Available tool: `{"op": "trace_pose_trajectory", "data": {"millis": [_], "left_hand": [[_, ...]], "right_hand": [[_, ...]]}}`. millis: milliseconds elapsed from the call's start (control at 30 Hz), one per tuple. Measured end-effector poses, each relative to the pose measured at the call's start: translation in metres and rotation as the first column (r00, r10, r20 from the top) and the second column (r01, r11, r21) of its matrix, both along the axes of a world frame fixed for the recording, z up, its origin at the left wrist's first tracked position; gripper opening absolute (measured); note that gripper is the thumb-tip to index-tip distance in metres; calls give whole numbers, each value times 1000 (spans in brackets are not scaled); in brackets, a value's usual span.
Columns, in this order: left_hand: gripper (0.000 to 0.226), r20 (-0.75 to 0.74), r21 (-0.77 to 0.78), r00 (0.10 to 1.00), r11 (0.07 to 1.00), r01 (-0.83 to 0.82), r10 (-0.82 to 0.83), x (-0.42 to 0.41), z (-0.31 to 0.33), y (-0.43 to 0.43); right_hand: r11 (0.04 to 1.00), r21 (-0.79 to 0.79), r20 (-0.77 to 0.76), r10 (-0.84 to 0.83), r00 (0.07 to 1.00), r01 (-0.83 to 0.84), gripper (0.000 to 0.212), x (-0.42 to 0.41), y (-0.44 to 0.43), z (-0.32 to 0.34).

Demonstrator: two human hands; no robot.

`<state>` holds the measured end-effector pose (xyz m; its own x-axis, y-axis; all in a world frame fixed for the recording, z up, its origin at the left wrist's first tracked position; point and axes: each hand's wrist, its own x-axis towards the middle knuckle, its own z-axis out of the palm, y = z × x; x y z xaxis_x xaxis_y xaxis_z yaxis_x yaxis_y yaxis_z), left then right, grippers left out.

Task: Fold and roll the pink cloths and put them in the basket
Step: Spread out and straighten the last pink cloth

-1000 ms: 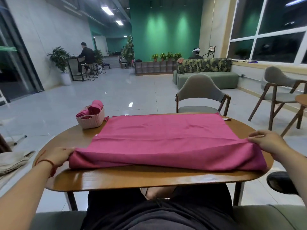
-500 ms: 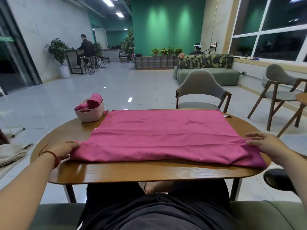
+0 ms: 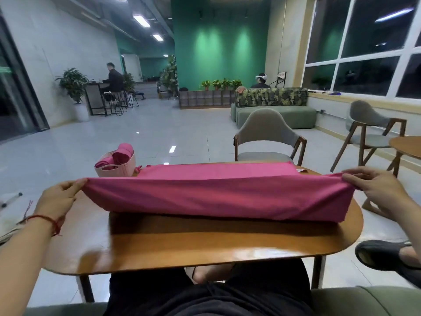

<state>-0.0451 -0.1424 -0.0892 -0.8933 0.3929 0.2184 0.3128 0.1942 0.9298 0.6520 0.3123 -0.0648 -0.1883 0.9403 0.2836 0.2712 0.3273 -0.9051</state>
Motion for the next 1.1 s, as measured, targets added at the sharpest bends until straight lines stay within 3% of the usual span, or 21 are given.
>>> {"op": "trace_pose_trajectory", "data": {"millis": [200,267,333,467,633,833,933,1033,1100], "left_hand": [[46,39,357,980,919,167,-193,8,32,15],[30,96,459,967,872,169,-238,7,43,17],[16,134,512,962,847,140,-240,6,45,24],[18,111,539,972,834,117,-208,12,50,33],[18,77,509,985,856,93,-153,20,53,30],[15,20,441,1000,898,11,-22,24,53,25],[38,98,380,990,923,56,-101,14,56,29],[19,208,277,959,952,131,-193,10,60,33],[13,205,215,957,964,158,-203,5,60,30]], "right_hand": [[999,34,-91,-8,996,11,33,7,3,37],[999,46,-126,16,992,-10,44,4,1,43],[996,51,-190,77,979,-69,47,-1,-4,47],[995,-24,-323,80,943,-93,59,-10,-21,56],[999,-8,-366,37,930,-43,47,-19,-23,54],[999,31,-183,0,983,5,32,-21,-7,49],[989,95,-110,-102,989,113,38,-17,-2,62],[985,116,-45,-126,991,131,31,-9,7,74],[986,128,15,-113,994,110,26,-3,7,80]]}}
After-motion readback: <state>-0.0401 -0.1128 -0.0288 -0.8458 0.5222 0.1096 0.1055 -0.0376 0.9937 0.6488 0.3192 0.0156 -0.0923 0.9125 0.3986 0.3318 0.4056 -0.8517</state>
